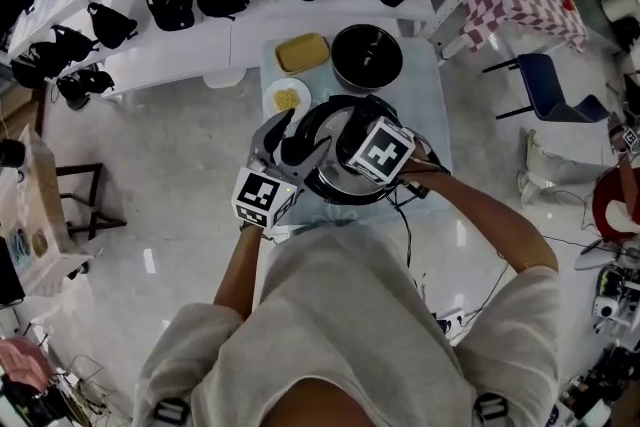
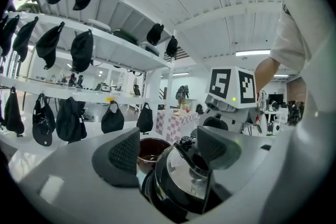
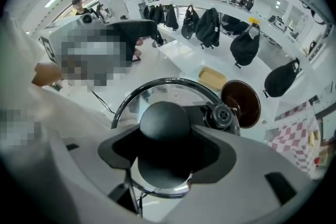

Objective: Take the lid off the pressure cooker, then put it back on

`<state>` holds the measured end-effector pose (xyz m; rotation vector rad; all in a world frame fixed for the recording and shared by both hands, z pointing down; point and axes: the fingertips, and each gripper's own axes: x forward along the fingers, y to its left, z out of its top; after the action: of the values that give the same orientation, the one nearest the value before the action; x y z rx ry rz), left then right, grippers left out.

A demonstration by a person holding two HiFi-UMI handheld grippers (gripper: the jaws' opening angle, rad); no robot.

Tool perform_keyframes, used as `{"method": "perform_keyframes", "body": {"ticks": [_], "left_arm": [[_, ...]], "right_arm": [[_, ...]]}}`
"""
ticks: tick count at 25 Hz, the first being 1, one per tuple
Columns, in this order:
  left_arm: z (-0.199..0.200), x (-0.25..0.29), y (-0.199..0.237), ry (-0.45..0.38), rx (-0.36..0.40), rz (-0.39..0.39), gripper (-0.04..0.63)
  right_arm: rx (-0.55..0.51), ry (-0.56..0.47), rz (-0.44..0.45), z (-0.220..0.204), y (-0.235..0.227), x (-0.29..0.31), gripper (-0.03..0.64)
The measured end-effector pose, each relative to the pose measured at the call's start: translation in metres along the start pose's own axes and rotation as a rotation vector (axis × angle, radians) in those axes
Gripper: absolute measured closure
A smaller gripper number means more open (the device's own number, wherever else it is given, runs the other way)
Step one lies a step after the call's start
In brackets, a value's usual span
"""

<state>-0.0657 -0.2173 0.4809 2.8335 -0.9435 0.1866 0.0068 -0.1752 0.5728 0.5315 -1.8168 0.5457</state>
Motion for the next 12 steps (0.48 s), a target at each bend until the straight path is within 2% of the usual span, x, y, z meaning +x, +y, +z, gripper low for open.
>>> {"method": "perform_keyframes", "body": {"ticks": [7,9,12], "left_arm": [[0.002,0.041,-0.042,0.004,0.018,-0.148,0.273],[0.005,0.055,-0.060,0.005,0.034,-0.192,0.273],[0.007,0.074,-0.093,0.010,0.047,-0.266,0.273]], "right_arm": [[0.122,-0.031,-0.067,-0.049,-0.029,-0.032,0.345],[0.148,-0.034,-0.097,-0.071,-0.040,-0.042,0.345],[0.242,-0.025,-0.137,-0.117,-0.052,-0.058,0.345]]}}
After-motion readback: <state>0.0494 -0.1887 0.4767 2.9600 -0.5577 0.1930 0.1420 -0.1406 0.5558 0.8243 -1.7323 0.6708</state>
